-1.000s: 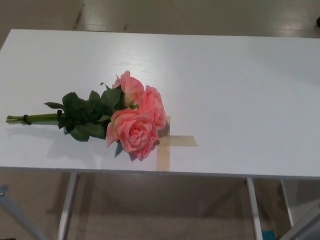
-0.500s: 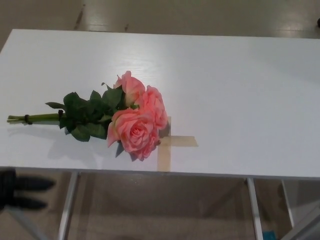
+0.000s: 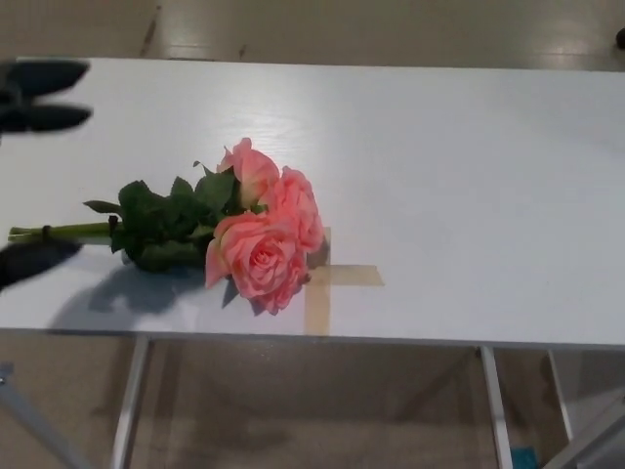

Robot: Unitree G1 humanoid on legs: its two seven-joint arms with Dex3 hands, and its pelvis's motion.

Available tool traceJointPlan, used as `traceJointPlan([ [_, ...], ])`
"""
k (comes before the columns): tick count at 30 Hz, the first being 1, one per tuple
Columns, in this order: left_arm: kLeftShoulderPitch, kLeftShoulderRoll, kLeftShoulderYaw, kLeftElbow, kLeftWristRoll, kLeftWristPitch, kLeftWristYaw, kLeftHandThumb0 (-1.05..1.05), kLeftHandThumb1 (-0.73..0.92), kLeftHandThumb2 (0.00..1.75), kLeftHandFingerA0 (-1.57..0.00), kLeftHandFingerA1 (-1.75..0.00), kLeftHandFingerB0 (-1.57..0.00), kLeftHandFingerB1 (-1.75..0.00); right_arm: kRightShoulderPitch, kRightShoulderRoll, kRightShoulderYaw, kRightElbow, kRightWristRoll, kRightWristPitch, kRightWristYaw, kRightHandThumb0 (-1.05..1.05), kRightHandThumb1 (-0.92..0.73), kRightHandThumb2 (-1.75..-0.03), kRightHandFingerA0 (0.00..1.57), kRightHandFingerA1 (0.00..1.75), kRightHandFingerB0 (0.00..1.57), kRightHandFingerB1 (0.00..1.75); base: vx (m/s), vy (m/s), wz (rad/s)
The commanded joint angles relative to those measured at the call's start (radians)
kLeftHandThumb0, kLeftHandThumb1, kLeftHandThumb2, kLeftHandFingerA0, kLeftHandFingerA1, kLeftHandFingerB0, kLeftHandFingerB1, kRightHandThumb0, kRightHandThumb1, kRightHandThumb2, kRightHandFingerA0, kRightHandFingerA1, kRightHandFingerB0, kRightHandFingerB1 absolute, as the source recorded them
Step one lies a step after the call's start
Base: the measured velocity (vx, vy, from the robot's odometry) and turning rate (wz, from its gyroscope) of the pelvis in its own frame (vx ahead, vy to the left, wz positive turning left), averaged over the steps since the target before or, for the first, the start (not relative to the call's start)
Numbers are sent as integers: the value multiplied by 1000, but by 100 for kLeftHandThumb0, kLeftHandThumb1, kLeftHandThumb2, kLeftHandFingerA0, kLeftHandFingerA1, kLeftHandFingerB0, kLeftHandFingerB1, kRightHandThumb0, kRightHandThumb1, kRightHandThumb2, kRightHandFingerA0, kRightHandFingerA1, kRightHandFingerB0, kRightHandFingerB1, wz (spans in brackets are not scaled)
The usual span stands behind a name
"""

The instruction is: Use the left hand to pick up the rose and passes it to a human.

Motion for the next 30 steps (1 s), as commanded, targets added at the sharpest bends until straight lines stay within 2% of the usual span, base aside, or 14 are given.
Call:
traceJointPlan([
  [1, -239, 82, -201, 281, 347, 94, 88, -58, 46, 55, -21, -29, -20, -29, 3, -12, -4, 2, 3, -9, 10, -56, -63, -99, 55, 66, 32, 50, 0, 0, 0],
  [3, -280, 92, -242, 326, 377, 121, 86, -58, 46, 55, -18, -28, -19, -29, 3, -12, -4, 2, 3, -10, 11, -56, -63, -99, 55, 66, 32, 50, 0, 0, 0],
  [4, -328, 105, -298, 378, 425, 162, 79, -32, 19, 81, 0, -49, 0, -47, 2, -11, -4, 2, 3, -8, 11, -56, -63, -99, 55, 66, 32, 50, 0, 0, 0],
  [7, -408, 119, -391, 472, 500, 217, 70, -55, 36, 76, 0, -25, -11, -37, -3, -12, -2, 3, 0, -7, 8, -56, -63, -99, 55, 66, 32, 50, 0, 0, 0],
  [8, -437, 118, -423, 512, 527, 232, 68, -60, 44, 54, -3, -24, -11, -26, -3, -13, -1, 3, 0, -8, 9, -56, -63, -99, 55, 66, 32, 50, 0, 0, 0],
  [10, -473, 118, -465, 554, 552, 256, 62, -61, 43, 55, 0, -24, -9, -27, -2, -14, -2, 2, 1, -9, 9, -56, -63, -99, 55, 66, 32, 51, 0, 0, 0],
  [11, -502, 114, -499, 588, 581, 272, 60, -57, 34, 75, -1, -17, -5, -28, -3, -14, -4, 2, 3, -9, 9, -55, -63, -99, 55, 66, 33, 51, 0, 0, 0],
  [12, -523, 114, -528, 608, 602, 291, 52, -65, 41, 57, 0, -20, -6, -25, -4, -13, -5, 3, 4, -8, 9, -55, -63, -99, 55, 66, 33, 51, 0, 0, 0],
  [15, -592, 106, -639, 701, 681, 314, 16, -67, 35, 71, 0, -10, -3, -21, -7, -13, -6, 2, 4, -5, 8, -55, -63, -99, 55, 66, 32, 51, 0, 0, 0],
  [18, -624, 97, -706, 781, 708, 289, -6, -72, 44, 54, 0, -13, 0, -21, -12, -11, -5, 3, 4, -3, 6, -55, -63, -99, 55, 66, 32, 50, 0, 0, 0],
  [25, -655, 75, -812, 881, 722, 254, -13, -72, 33, 70, 0, -11, 0, -14, -18, -11, -10, 2, 8, -5, 12, -55, -63, -99, 55, 66, 32, 50, 0, 0, 0],
  [27, -662, 71, -835, 884, 719, 265, -30, -74, 44, 54, 0, -16, 0, -18, -19, -13, -8, 2, 6, -5, 11, -55, -62, -99, 54, 66, 32, 50, 0, 0, 0],
  [28, -670, 68, -844, 893, 716, 269, -34, -76, 41, 60, 0, -18, 0, -17, -20, -13, -8, 2, 5, -5, 10, -54, -79, -64, 60, 56, 40, 33, 0, 0, 0],
  [30, -681, 62, -857, 901, 711, 282, -45, -62, 35, 78, 0, -13, 0, -16, -20, -12, -4, 2, 1, -6, 7, -54, -79, -65, 60, 57, 40, 34, 0, 0, 0],
])
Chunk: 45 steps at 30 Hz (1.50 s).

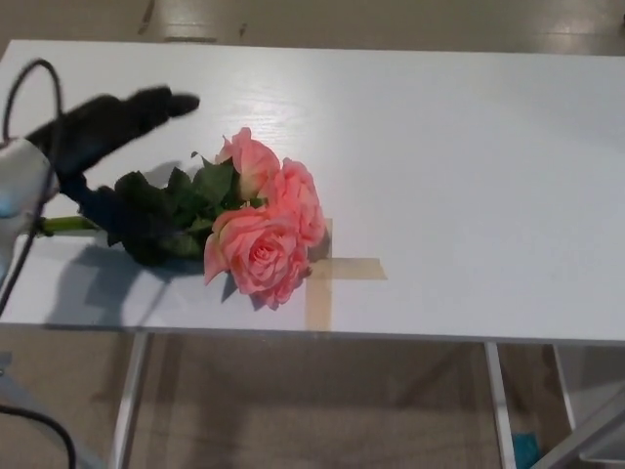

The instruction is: Use the left hand to pick up the rose and passes it to a human.

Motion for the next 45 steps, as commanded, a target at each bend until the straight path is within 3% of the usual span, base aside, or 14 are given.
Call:
traceJointPlan([
  [1, -73, -9, -121, 98, 192, 77, -63, -62, 35, 78, 0, -12, 0, -16, 3, -11, 1, 2, -2, -7, 5, -54, -79, -64, 60, 57, 40, 34, 0, 0, 0],
  [22, -47, -102, -156, 164, 336, 15, 99, -61, 42, 70, -10, -37, -6, -25, -7, -5, -4, 0, 4, -2, 5, -54, -79, -64, 60, 56, 42, 34, 0, 0, 0],
  [23, -40, -106, -160, 162, 345, 7, 112, -30, 35, 90, 0, -46, 0, -48, -7, -5, -4, 1, 5, -2, 6, -54, -79, -64, 59, 55, 42, 34, 0, 0, 0],
  [24, -31, -110, -164, 161, 353, -1, 126, -30, 35, 90, 0, -46, 0, -48, -7, -5, -5, 1, 5, -2, 6, -54, -79, -64, 59, 55, 42, 34, 0, 0, 0],
  [25, -21, -114, -166, 159, 361, -10, 141, -57, 45, 69, -21, -39, -8, -33, -5, -5, -4, 1, 4, -3, 5, -54, -79, -64, 59, 55, 42, 34, 0, 0, 0],
  [31, -26, -140, -196, 215, 410, -38, 201, -44, 63, 60, -44, -36, -19, -29, -8, -4, -3, 1, 4, -1, 6, -54, -79, -64, 59, 55, 42, 34, 0, 0, 0],
  [32, -25, -146, -206, 246, 427, -69, 249, -34, 70, 61, -69, -44, -29, -31, -11, -3, -8, 0, 9, -2, 9, -54, -79, -64, 59, 55, 42, 34, 0, 0, 0],
  [33, -22, -149, -212, 261, 439, -82, 277, -39, 59, 81, -72, -69, -30, -43, -12, -3, -10, 0, 11, -2, 10, -54, -79, -64, 59, 55, 43, 34, 0, 0, 0],
  [34, -22, -151, -214, 270, 445, -89, 289, -39, 59, 81, -72, -69, -30, -43, -12, -2, -11, 0, 11, -2, 10, -54, -79, -64, 59, 55, 43, 34, 0, 0, 0],
  [35, -23, -158, -231, 286, 469, -84, 316, -27, 74, 63, -75, -99, -50, -36, -13, -2, -12, 0, 12, -3, 12, -54, -79, -64, 59, 55, 43, 34, 0, 0, 0],
  [37, -29, -168, -266, 312, 515, -67, 346, -23, 64, 62, -67, -145, -68, -44, -15, -2, -13, 0, 11, -4, 13, -54, -79, -64, 59, 55, 44, 34, 0, 0, 0],
  [40, -35, -173, -278, 331, 526, -68, 363, -23, 64, 62, -67, -145, -68, -44, -15, -2, -13, 0, 10, -4, 14, -54, -79, -64, 59, 55, 44, 34, 0, 0, 0],
  [41, -34, -185, -286, 353, 533, -63, 379, -21, 62, 57, -70, -159, -73, -46, -17, -2, -9, -2, 7, -7, 16, -55, -79, -64, 60, 56, 45, 35, 0, 0, 0],
  [45, -36, -200, -281, 381, 530, -69, 395, -25, 59, 60, -73, -150, -67, -46, -18, -1, -6, -2, 5, -9, 15, -55, -79, -64, 60, 56, 46, 35, 0, 0, 0],
])
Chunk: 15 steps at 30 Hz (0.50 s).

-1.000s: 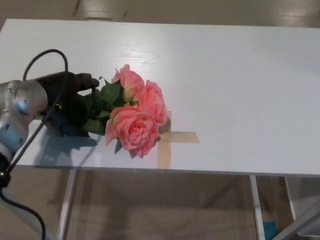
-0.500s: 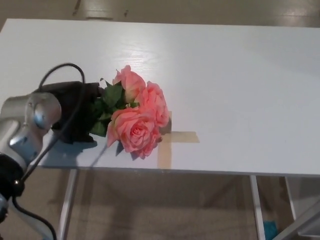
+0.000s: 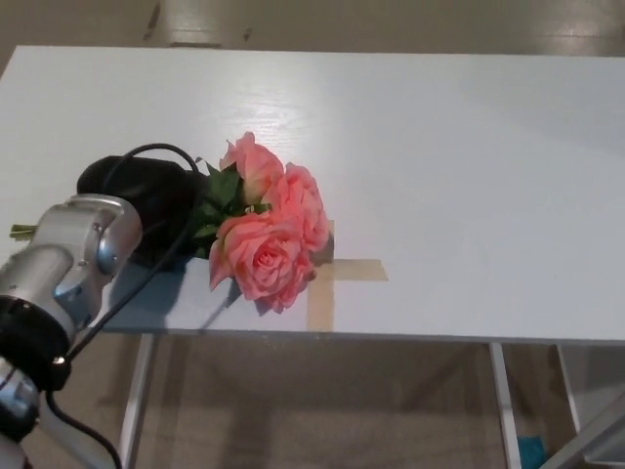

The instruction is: Use the left hand to pick up the rose and passes it to a human.

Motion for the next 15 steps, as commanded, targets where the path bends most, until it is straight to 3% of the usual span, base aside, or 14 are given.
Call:
traceJointPlan([
  [1, 45, -24, -30, 56, 61, -27, 65, -21, 66, 61, -78, -140, -54, -41, -3, 0, 2, -2, 0, -11, 7, -55, -79, -64, 61, 57, 47, 36, 0, 0, 0],
  [8, 55, -16, -27, 73, 67, -69, 158, -21, 66, 61, -80, -136, -53, -40, -5, 0, 6, 0, -1, -11, 4, -56, -80, -64, 60, 56, 48, 36, 0, 0, 0],
  [10, 57, -11, -20, 82, 70, -87, 210, -23, 68, 61, -80, -138, -63, -43, -4, 0, 8, -1, -2, -10, 4, -56, -80, -64, 60, 56, 47, 36, 0, 0, 0],
  [15, 26, 2, 46, 73, 36, -109, 284, -22, 63, 58, -81, -143, -67, -44, -3, -1, 11, -2, -3, -15, 2, -56, -80, -64, 61, 57, 47, 36, 0, 0, 0],
])
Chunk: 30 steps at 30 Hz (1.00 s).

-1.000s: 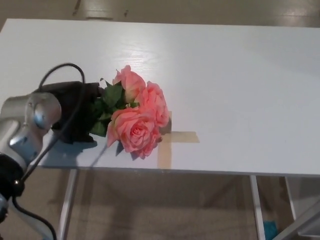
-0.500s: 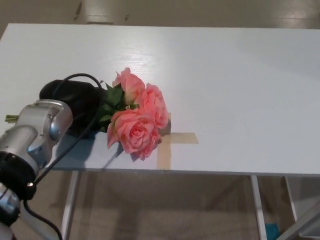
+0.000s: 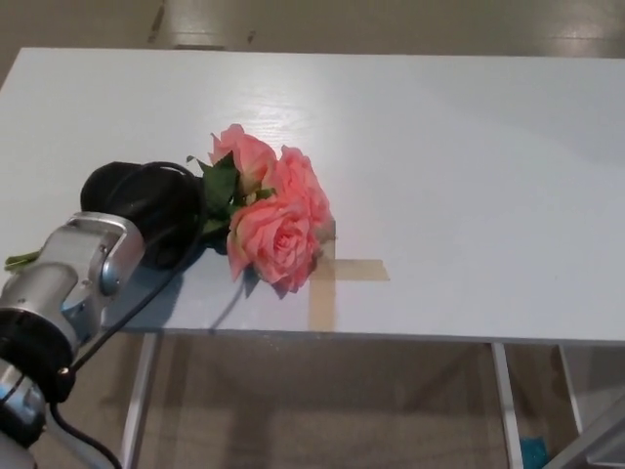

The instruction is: Use the left hand to pick up the rose and passes it to a human.

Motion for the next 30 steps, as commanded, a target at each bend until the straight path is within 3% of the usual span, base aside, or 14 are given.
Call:
traceJointPlan([
  [1, 11, 9, 56, 7, -2, -44, 95, -22, 63, 58, -81, -143, -67, -44, 6, -1, 3, -2, -1, -11, 2, -56, -80, -64, 61, 57, 47, 36, 0, 0, 0],
  [2, 2, 11, 77, -6, -9, -42, 104, -23, 61, 61, -79, -149, -68, -45, 6, -2, 2, -2, 0, -12, 4, -55, -79, -64, 61, 57, 48, 36, 0, 0, 0],
  [3, -8, 15, 98, -18, -13, -40, 116, -29, 51, 81, -99, -133, -71, -62, 6, -2, 1, -2, 1, -12, 6, -55, -79, -64, 61, 57, 48, 36, 0, 0, 0],
  [6, -14, 16, 124, -28, -5, -41, 128, -29, 51, 81, -99, -133, -71, -62, 6, -2, 1, -1, 1, -13, 8, -55, -79, -64, 61, 57, 48, 36, 0, 0, 0],
  [7, -23, 15, 139, -28, -7, -46, 147, -21, 68, 63, -78, -153, -85, -53, 6, -2, 1, 0, 1, -11, 9, -56, -79, -64, 61, 57, 48, 36, 0, 0, 0],
  [15, -74, 4, 233, -34, -34, -41, 155, -17, 73, 61, -80, -150, -85, -50, 6, -2, 5, 0, -2, -11, 6, -56, -79, -64, 61, 58, 47, 36, 0, 0, 0],
  [16, -64, 6, 272, -73, -73, -52, 133, -16, 73, 64, -75, -151, -88, -73, 6, -2, 7, 0, -4, -10, 5, -56, -79, -64, 61, 58, 47, 36, 0, 0, 0],
  [18, -56, 5, 297, -96, -85, -56, 119, -16, 73, 64, -75, -151, -88, -73, 5, -2, 8, 1, -4, -9, 5, -56, -79, -64, 61, 58, 47, 36, 0, 0, 0],
  [19, -48, 1, 324, -112, -114, -68, 107, -17, 73, 64, -73, -153, -79, -97, 4, -5, 10, 0, -5, -9, 8, -55, -79, -64, 61, 58, 47, 36, 0, 0, 0],
  [20, -41, -3, 344, -123, -134, -73, 96, -17, 73, 63, -73, -153, -76, -102, 3, -5, 10, 1, -6, -8, 9, -55, -79, -64, 61, 58, 48, 36, 0, 0, 0],
  [24, -33, -8, 364, -136, -136, -73, 84, -17, 73, 63, -73, -153, -76, -102, 3, -5, 11, 1, -5, -7, 9, -55, -79, -64, 61, 58, 48, 36, 0, 0, 0],
  [25, -40, -56, 461, -148, -265, -43, 36, -23, 74, 63, -71, -152, -78, -89, 2, -5, 10, 2, -4, -4, 13, -55, -79, -64, 61, 57, 47, 36, 0, 0, 0],
  [30, -35, -90, 533, -162, -304, -37, 15, -24, 74, 64, -70, -151, -77, -92, 2, -6, 11, 2, -4, -5, 17, -55, -79, -65, 60, 57, 46, 36, 0, 0, 0],
])
